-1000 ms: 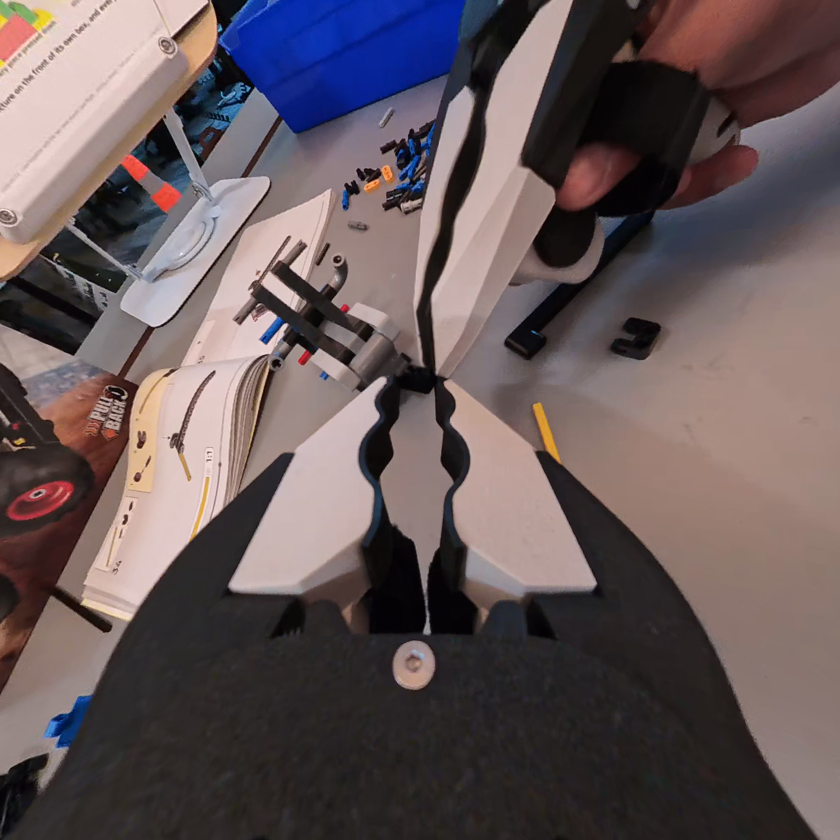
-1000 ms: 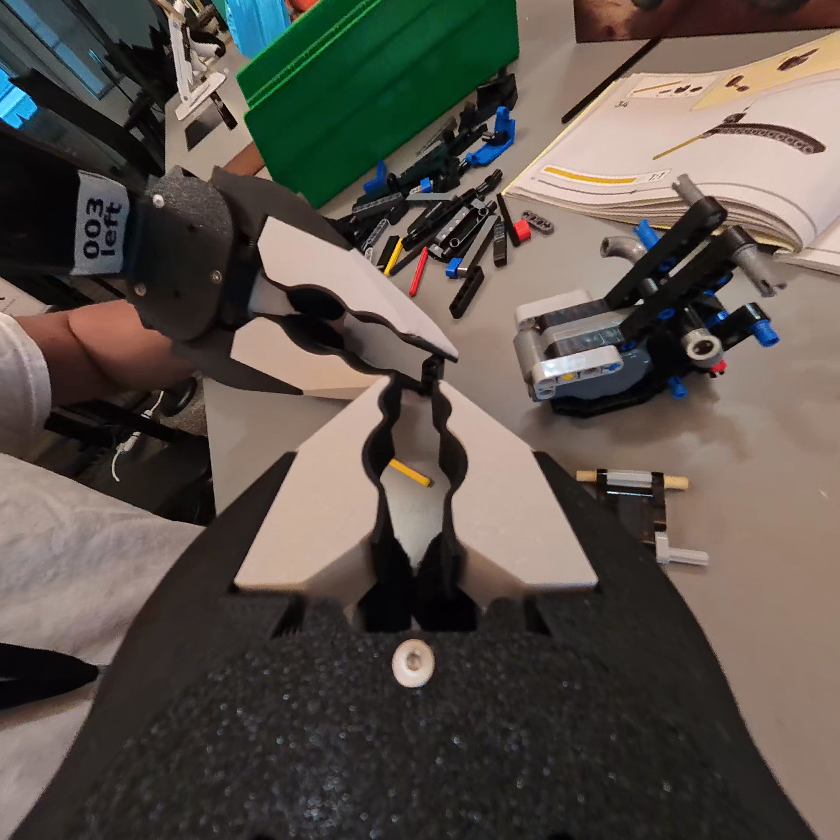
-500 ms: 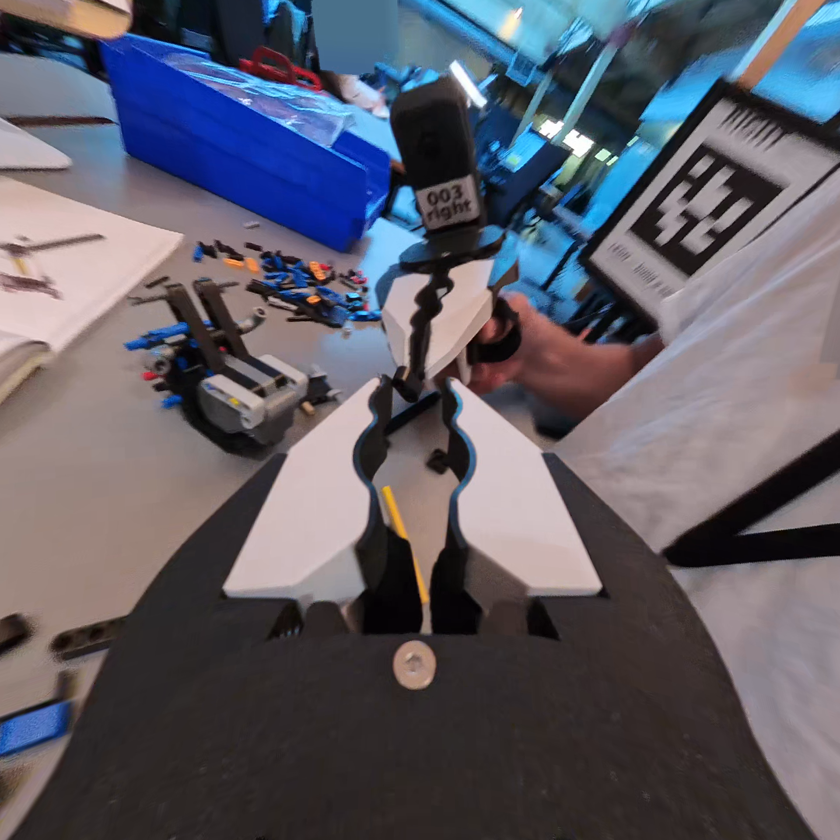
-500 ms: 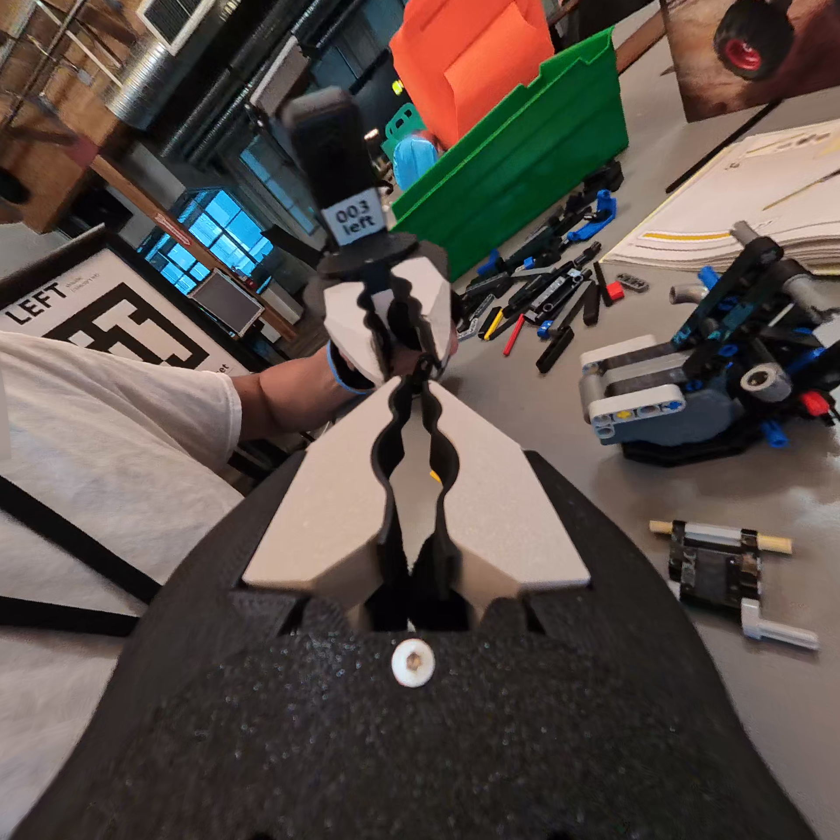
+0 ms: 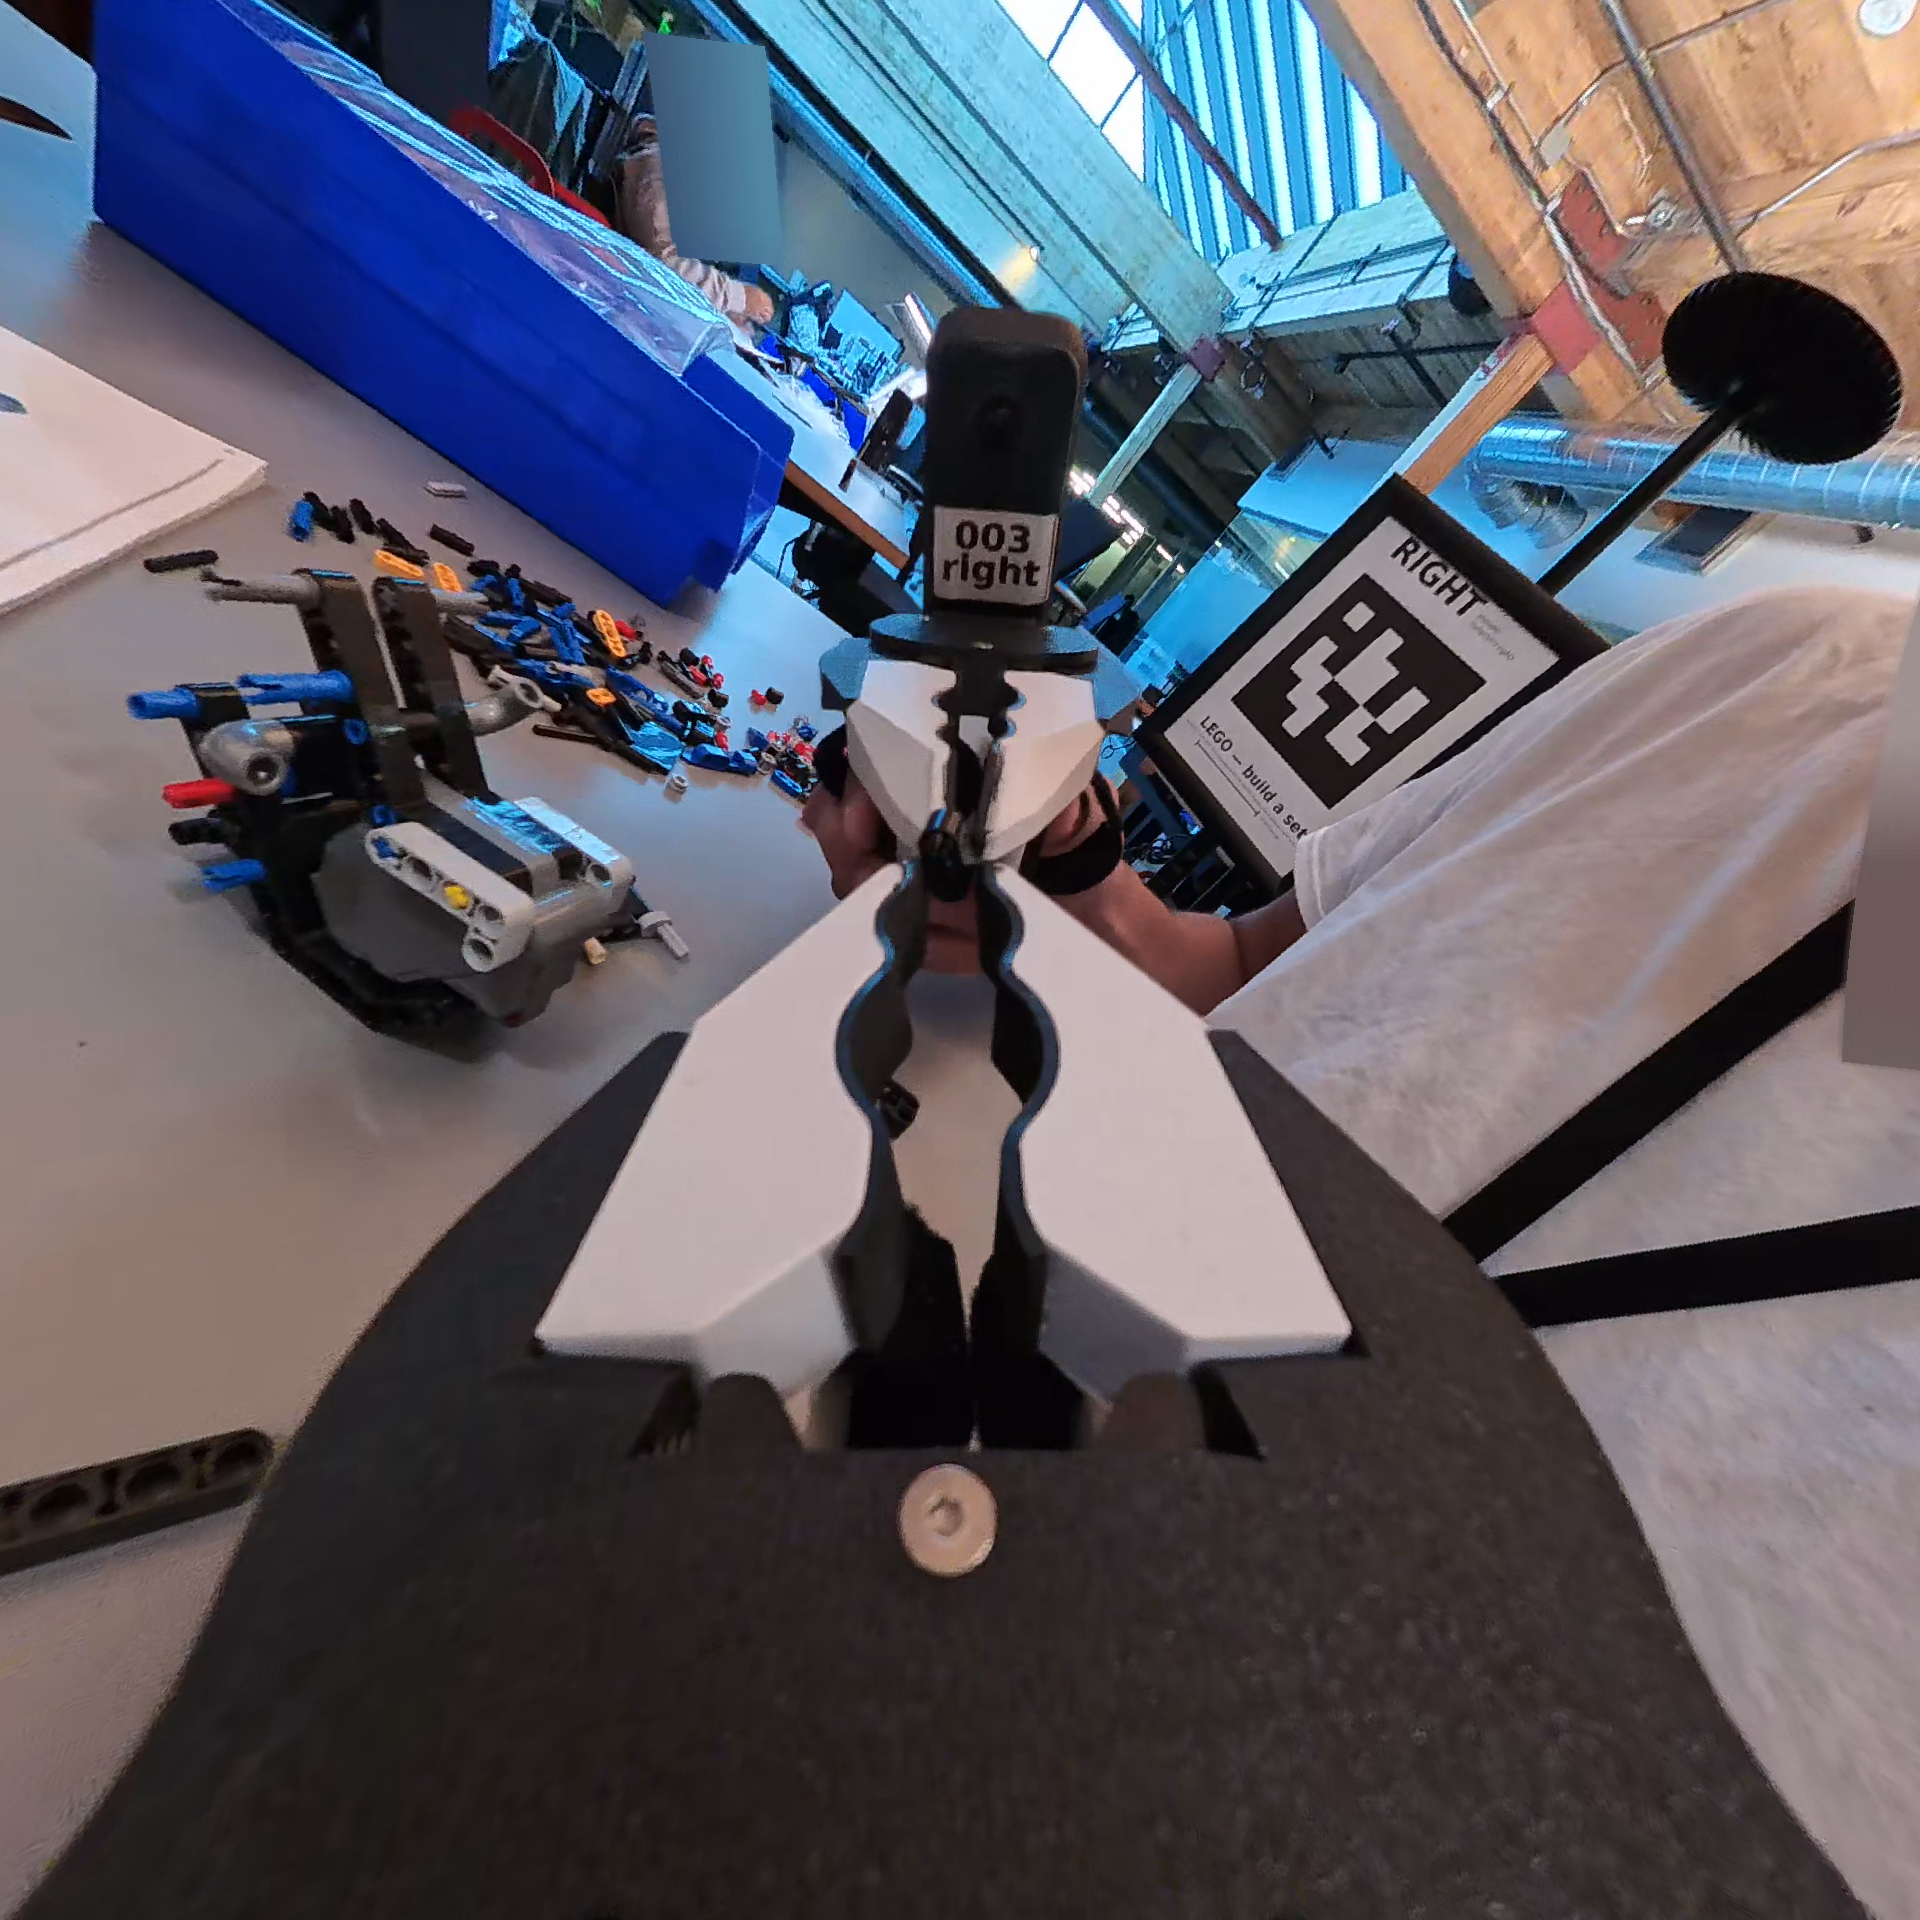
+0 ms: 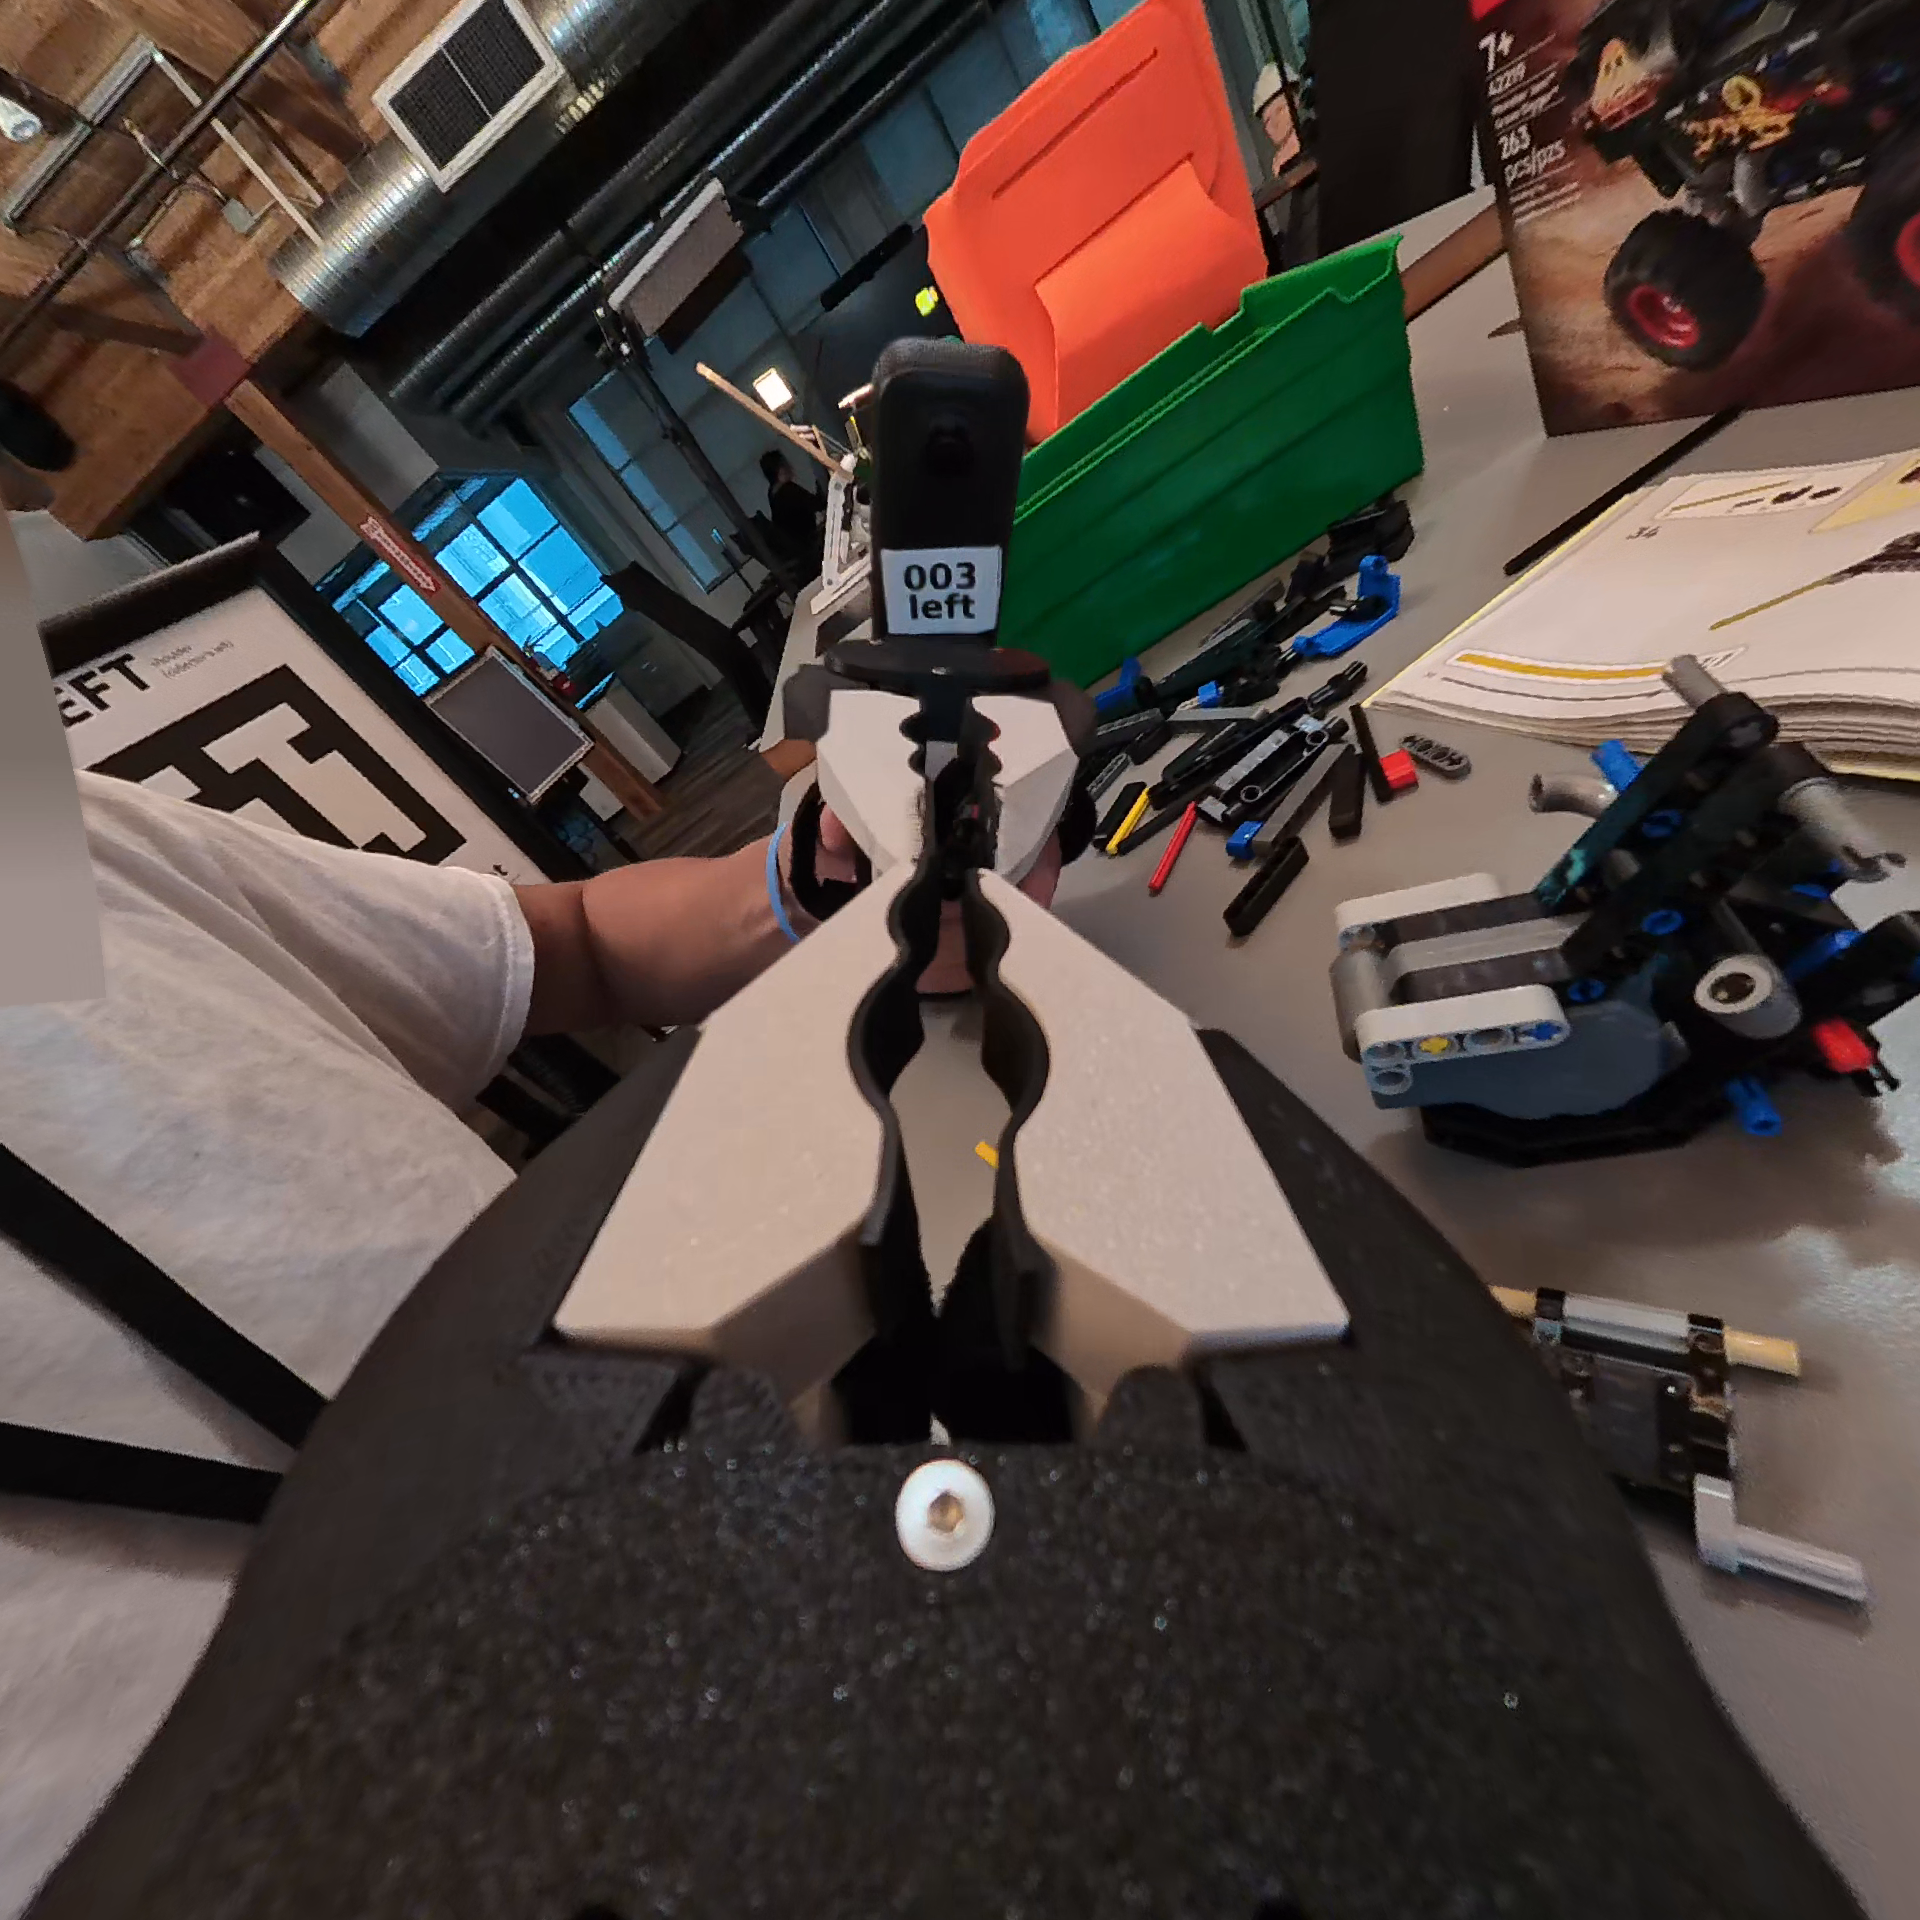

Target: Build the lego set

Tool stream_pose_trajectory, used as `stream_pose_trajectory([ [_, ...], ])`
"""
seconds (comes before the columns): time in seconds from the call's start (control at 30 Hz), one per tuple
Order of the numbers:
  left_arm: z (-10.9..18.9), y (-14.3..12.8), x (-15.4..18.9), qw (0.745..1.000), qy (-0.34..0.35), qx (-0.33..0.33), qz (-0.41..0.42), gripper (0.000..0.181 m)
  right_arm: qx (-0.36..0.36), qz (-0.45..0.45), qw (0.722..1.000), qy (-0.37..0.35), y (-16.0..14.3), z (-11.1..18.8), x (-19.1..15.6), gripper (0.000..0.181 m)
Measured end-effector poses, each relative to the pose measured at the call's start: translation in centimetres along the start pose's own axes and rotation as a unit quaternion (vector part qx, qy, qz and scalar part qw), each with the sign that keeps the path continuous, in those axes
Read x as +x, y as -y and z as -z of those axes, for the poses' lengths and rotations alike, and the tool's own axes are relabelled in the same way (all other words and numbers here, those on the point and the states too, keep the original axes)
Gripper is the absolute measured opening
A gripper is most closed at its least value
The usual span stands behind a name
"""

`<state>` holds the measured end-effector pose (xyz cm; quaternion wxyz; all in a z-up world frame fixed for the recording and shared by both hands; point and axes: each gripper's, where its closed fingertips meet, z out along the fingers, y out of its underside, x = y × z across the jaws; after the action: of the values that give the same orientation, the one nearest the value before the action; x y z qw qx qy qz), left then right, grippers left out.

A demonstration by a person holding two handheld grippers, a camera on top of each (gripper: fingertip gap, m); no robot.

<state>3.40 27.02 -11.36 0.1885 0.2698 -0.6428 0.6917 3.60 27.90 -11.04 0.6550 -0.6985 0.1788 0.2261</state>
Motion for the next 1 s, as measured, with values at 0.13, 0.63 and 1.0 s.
stream_pose_trajectory([
  [0.13,0.1,0.3,0.1,1.0,-0.007,0.009,0.005,0.006,0.002,0.002,1.0,0.002,0.1,-0.1,0.0,0.003],
  [0.63,0.7,-0.3,-1.5,0.998,0.059,-0.016,-0.032,0.005,-0.173,0.1,0.979,-0.049,-3.8,2.8,-0.2,0.023],
  [1.0,0.3,-1.5,-2.7,0.988,0.118,-0.062,-0.079,0.005,-0.436,0.25,0.846,-0.178,-11.4,6.1,1.0,0.021],
])
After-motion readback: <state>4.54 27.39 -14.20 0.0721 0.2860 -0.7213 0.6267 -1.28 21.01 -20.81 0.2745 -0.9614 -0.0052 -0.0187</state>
